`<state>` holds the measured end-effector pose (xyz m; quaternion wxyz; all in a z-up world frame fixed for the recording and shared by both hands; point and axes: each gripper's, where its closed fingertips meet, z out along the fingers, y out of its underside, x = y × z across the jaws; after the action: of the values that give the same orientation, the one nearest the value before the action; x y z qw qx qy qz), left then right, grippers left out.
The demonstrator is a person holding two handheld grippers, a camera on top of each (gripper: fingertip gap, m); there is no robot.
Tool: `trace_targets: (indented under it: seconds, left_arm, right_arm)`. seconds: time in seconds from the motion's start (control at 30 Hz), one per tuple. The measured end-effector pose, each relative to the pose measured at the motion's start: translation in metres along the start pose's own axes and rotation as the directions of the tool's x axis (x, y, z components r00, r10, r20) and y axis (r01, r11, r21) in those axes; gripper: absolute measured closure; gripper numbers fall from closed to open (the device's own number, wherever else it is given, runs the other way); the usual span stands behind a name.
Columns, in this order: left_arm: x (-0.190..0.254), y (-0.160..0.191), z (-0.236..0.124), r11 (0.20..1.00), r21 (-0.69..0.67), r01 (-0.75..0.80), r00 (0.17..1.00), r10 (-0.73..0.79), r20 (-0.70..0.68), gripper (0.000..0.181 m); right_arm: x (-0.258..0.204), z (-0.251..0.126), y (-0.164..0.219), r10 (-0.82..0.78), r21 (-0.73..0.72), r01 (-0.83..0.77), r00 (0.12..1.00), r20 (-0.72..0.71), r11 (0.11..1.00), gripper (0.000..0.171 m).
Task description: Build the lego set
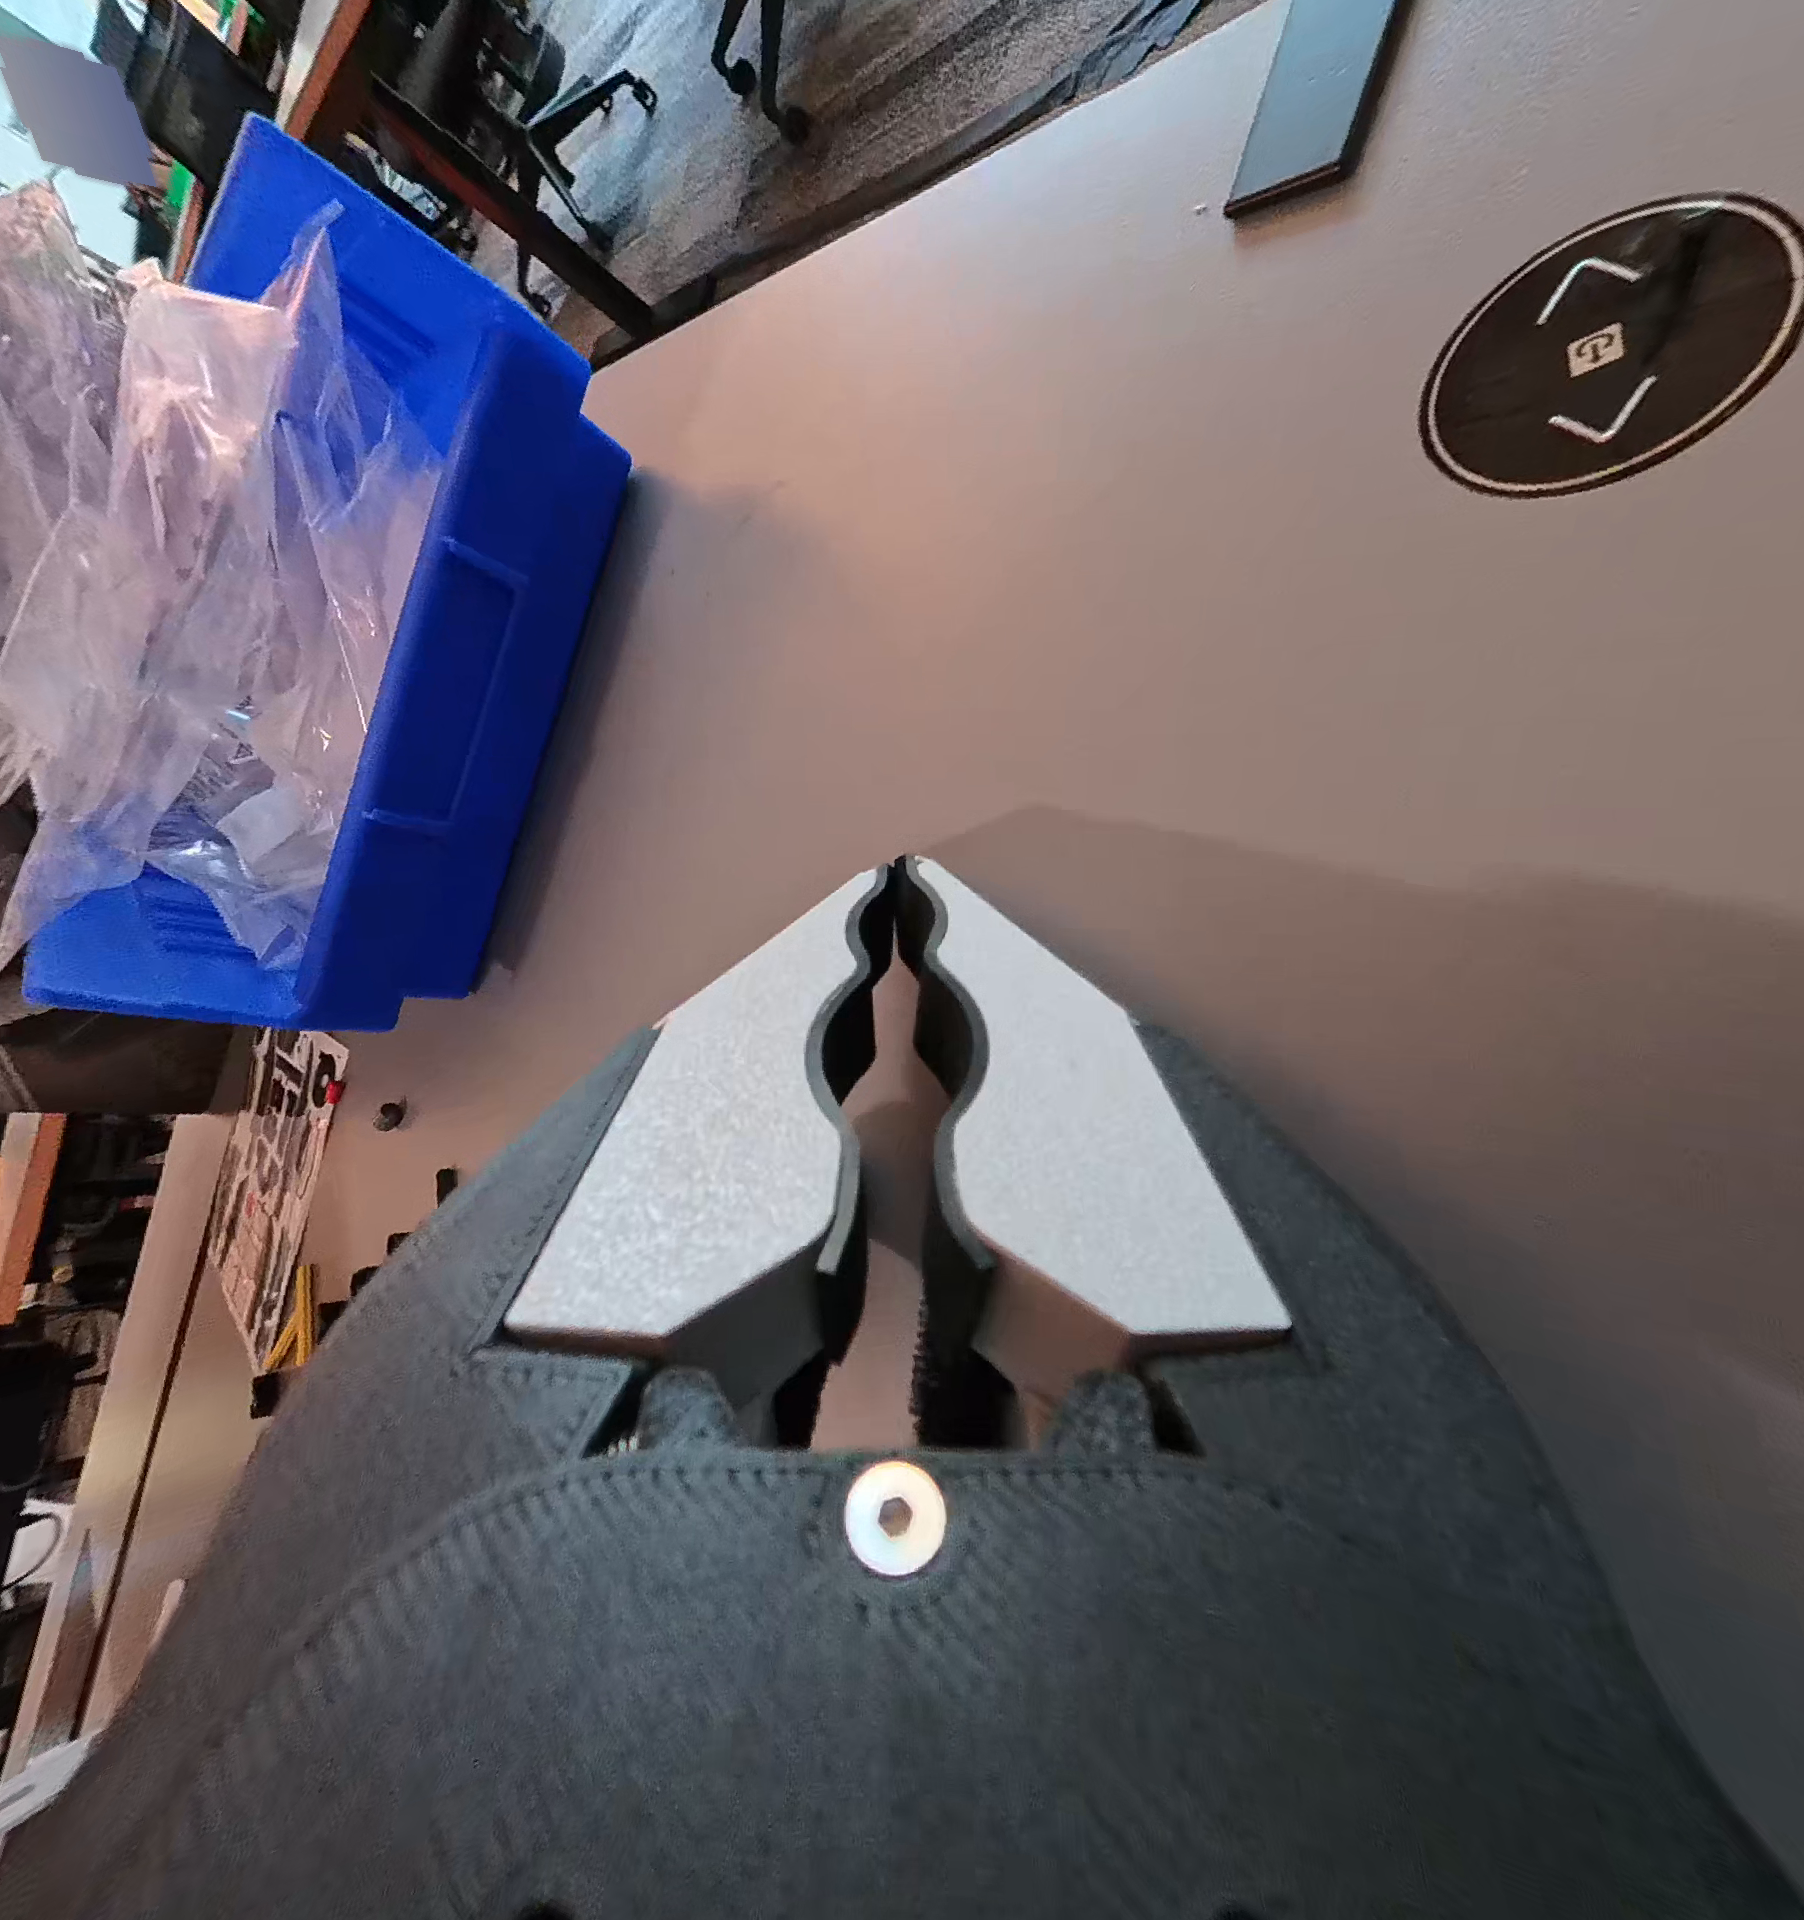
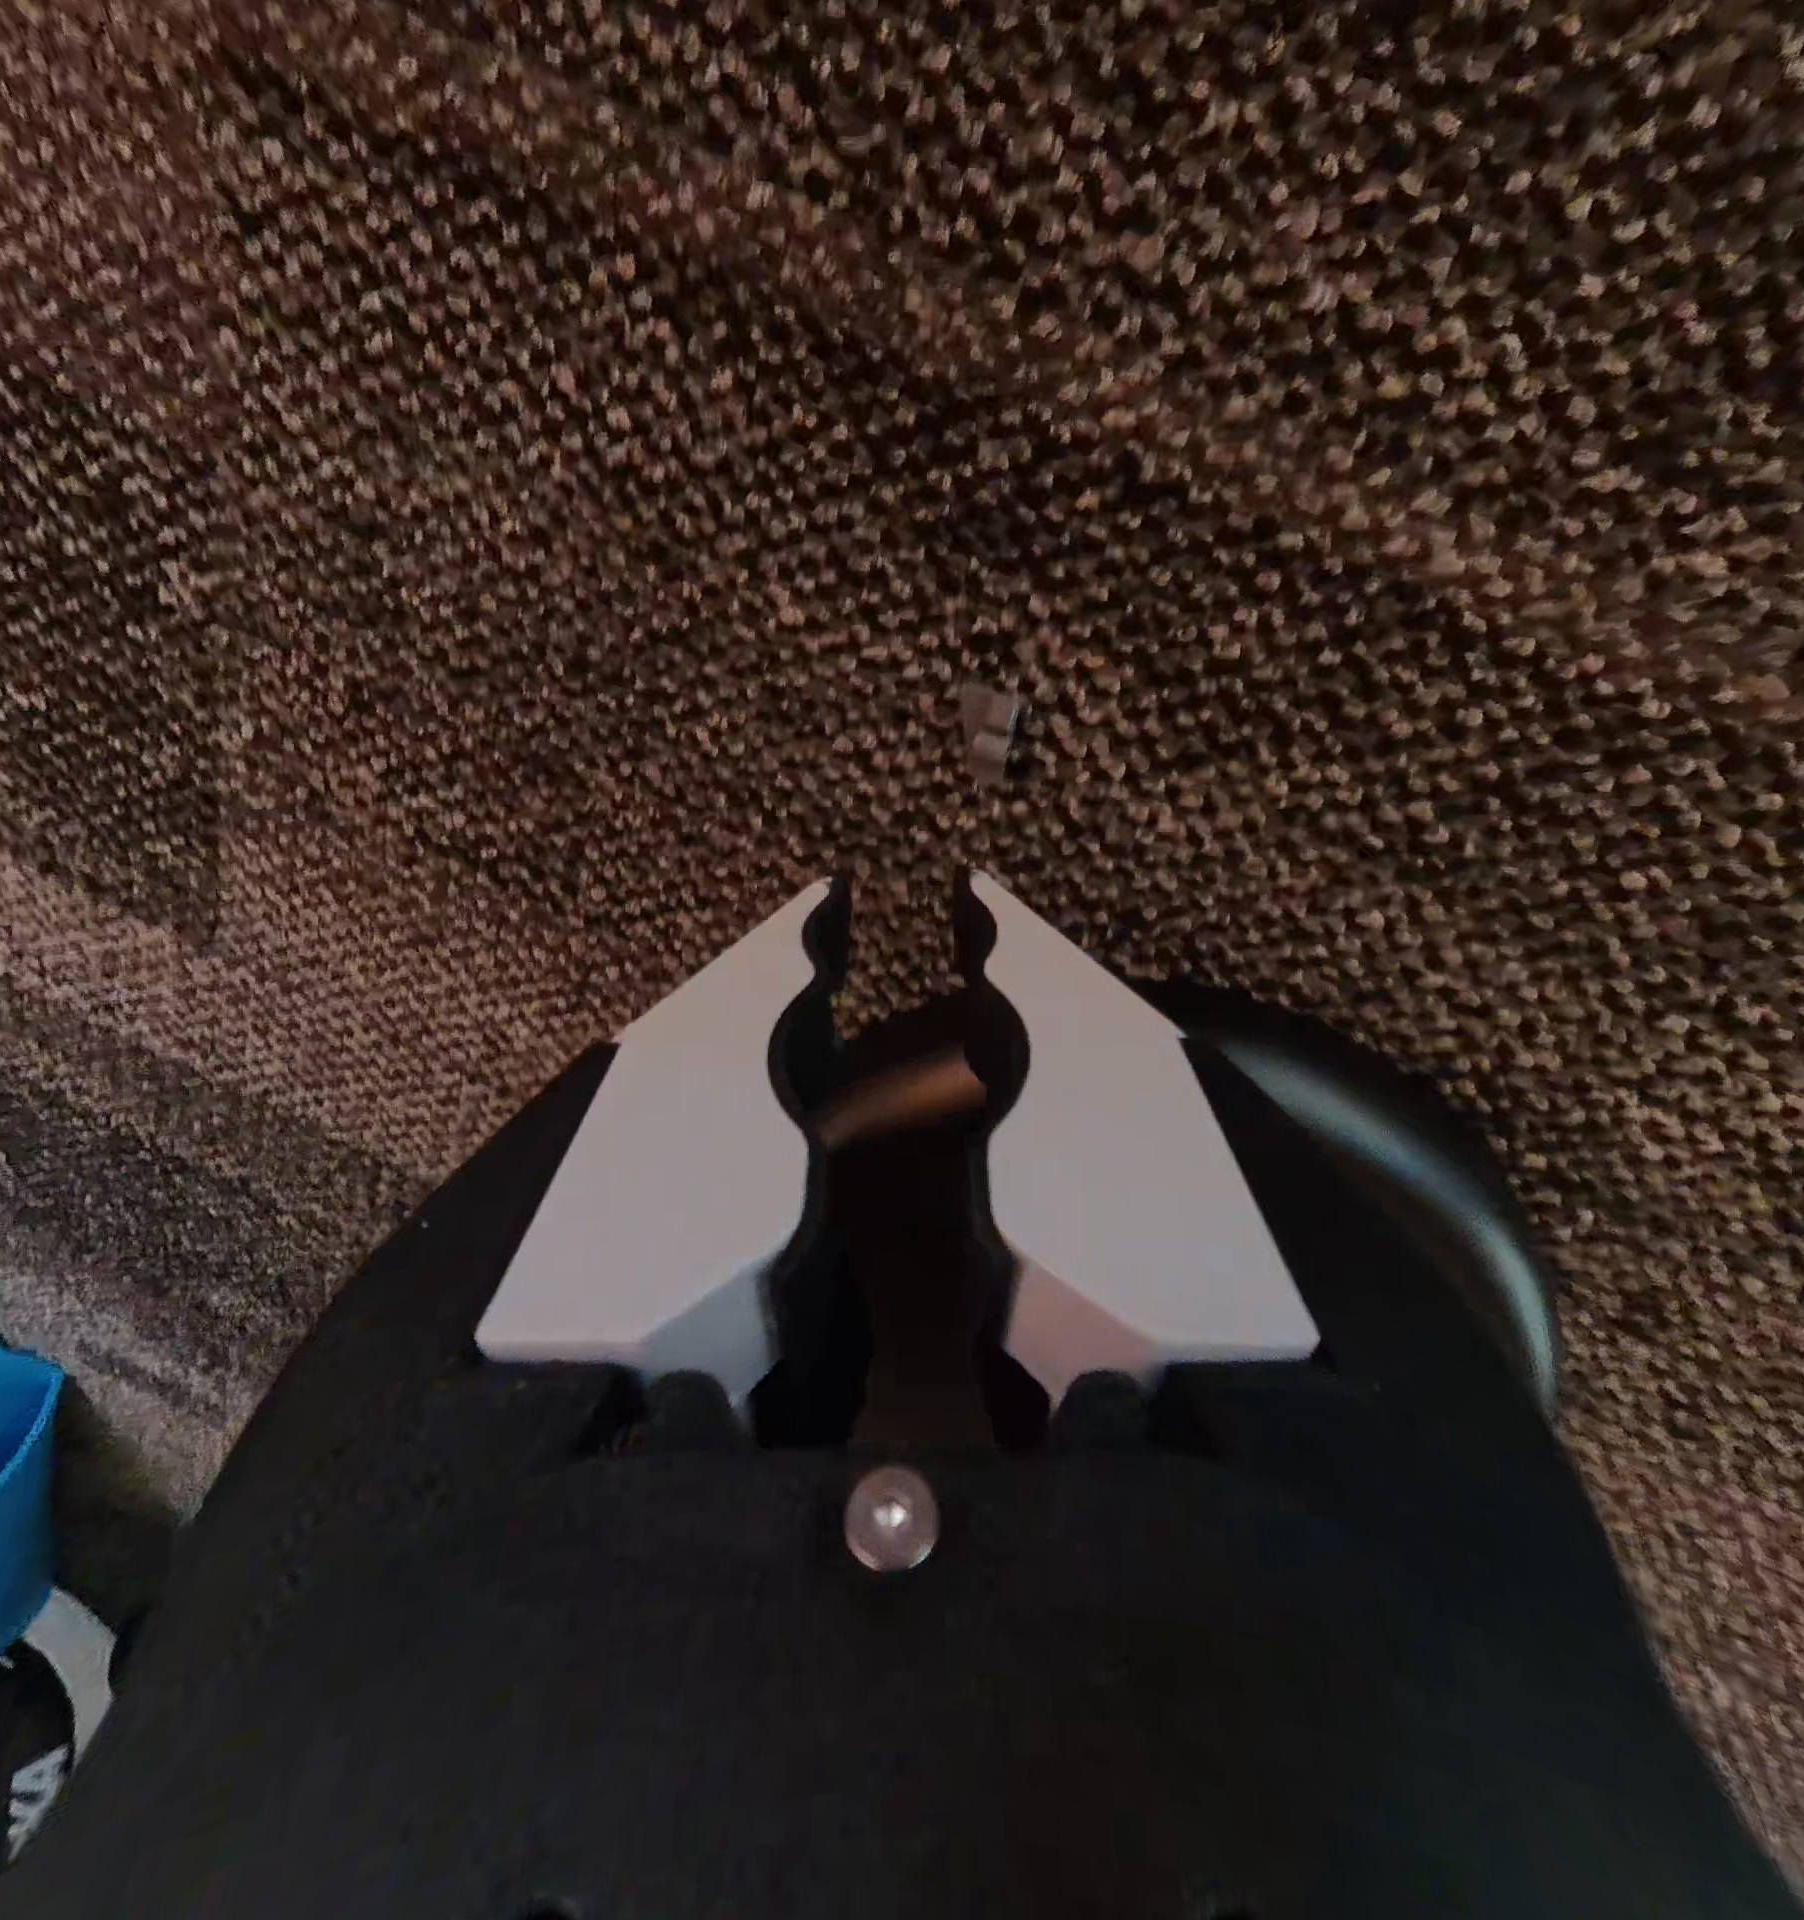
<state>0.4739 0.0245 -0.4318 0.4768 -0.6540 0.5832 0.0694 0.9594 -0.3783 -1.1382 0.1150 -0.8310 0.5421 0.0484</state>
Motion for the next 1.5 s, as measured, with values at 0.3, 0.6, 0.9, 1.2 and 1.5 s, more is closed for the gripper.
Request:
trace_targets:
  seconds: [0.3,0.6,0.9,1.2,1.5]
  left_arm:
    - [-0.003,0.003,0.003,0.999,-0.038,-0.025,0.998,0.027,0.062,0.181]
    - [-0.006,0.005,0.005,0.998,-0.06,-0.029,0.995,0.034,0.089,0.181]
    - [-0.007,0.005,0.005,0.998,-0.06,-0.03,0.995,0.035,0.093,0.181]
    - [-0.009,0.004,0.005,0.998,-0.06,-0.002,0.996,0.007,0.089,0.181]
    - [-0.025,-0.019,-0.019,0.971,0.148,0.19,0.979,-0.199,0.053,0.142]
  right_arm:
    - [0.014,0.037,-0.014,0.028,-0.013,-0.029,1.0,-0.009,1.0,0.147]
    - [0.022,0.055,-0.007,0.023,-0.071,-0.025,0.999,-0.03,0.997,0.165]
    - [-0.019,-0.002,-0.037,0.144,0.054,-0.161,0.96,0.239,0.985,0.165]
    - [-0.219,-0.281,-0.17,-0.315,0.545,0.053,0.861,0.4,0.837,0.164]
    - [-0.462,-0.632,-0.128,-0.858,0.873,0.323,0.48,0.183,0.367,0.164]
